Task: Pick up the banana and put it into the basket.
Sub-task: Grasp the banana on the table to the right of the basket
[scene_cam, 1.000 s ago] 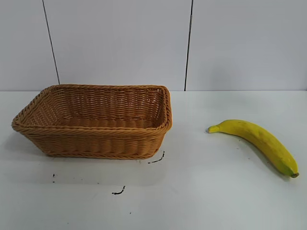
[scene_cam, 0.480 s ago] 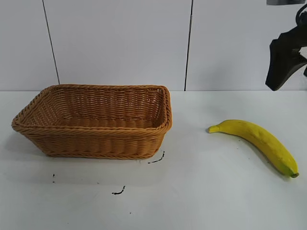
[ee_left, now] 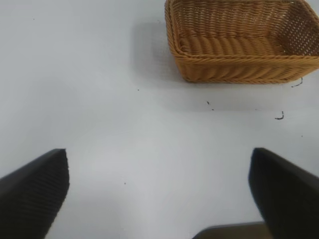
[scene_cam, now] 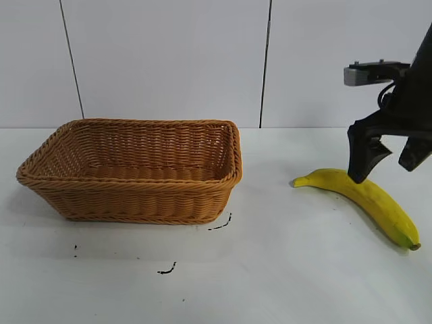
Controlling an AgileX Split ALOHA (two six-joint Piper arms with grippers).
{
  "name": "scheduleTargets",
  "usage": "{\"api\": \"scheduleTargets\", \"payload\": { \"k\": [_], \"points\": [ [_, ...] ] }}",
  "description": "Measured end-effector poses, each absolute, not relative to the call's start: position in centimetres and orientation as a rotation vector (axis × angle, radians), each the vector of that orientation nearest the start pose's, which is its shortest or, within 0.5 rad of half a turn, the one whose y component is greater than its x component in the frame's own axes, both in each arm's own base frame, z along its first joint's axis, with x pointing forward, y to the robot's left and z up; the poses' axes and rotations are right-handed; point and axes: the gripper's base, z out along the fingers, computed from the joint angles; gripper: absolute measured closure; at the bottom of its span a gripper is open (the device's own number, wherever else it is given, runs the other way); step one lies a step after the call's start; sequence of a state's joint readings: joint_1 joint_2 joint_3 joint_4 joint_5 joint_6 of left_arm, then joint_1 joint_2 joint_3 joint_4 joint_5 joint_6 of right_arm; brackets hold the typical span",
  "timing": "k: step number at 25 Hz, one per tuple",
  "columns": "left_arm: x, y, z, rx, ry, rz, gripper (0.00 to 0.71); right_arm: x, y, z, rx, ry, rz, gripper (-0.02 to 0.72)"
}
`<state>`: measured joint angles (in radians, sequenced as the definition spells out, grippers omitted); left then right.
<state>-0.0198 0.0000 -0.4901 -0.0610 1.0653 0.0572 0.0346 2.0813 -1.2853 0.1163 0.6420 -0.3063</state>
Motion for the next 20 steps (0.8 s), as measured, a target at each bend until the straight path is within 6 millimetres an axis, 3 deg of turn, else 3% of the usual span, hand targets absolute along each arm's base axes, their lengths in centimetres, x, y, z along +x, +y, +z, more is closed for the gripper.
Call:
{"api": "scheduleTargets", "payload": {
  "k": [4,8,10,13,17,20],
  "points": [
    [-0.4,-0.5,27.4,0.082,2.056,-0.05,0.015,39.8,1.9,10.4,-0.384,2.892,0.055,0.009],
    [-0.4,-0.5,27.4,0.082,2.056,-0.05,0.015,39.8,1.8,10.3,-0.404,2.889,0.036,0.085],
    [-0.4,-0.5,27.4,0.082,2.056,-0.05,0.015,39.8,1.7,10.3,-0.419,2.887,0.024,0.165],
    [-0.4,-0.5,27.4,0.082,2.056,-0.05,0.015,39.8,1.7,10.3,-0.416,2.888,0.02,0.405],
    [-0.4,-0.5,27.4,0.082,2.056,-0.05,0.015,39.8,1.7,10.7,-0.421,2.89,0.018,0.389],
    [-0.4,-0.5,27.4,0.082,2.056,-0.05,0.015,39.5,1.7,12.6,-0.426,2.872,0.012,0.389]
  ]
}}
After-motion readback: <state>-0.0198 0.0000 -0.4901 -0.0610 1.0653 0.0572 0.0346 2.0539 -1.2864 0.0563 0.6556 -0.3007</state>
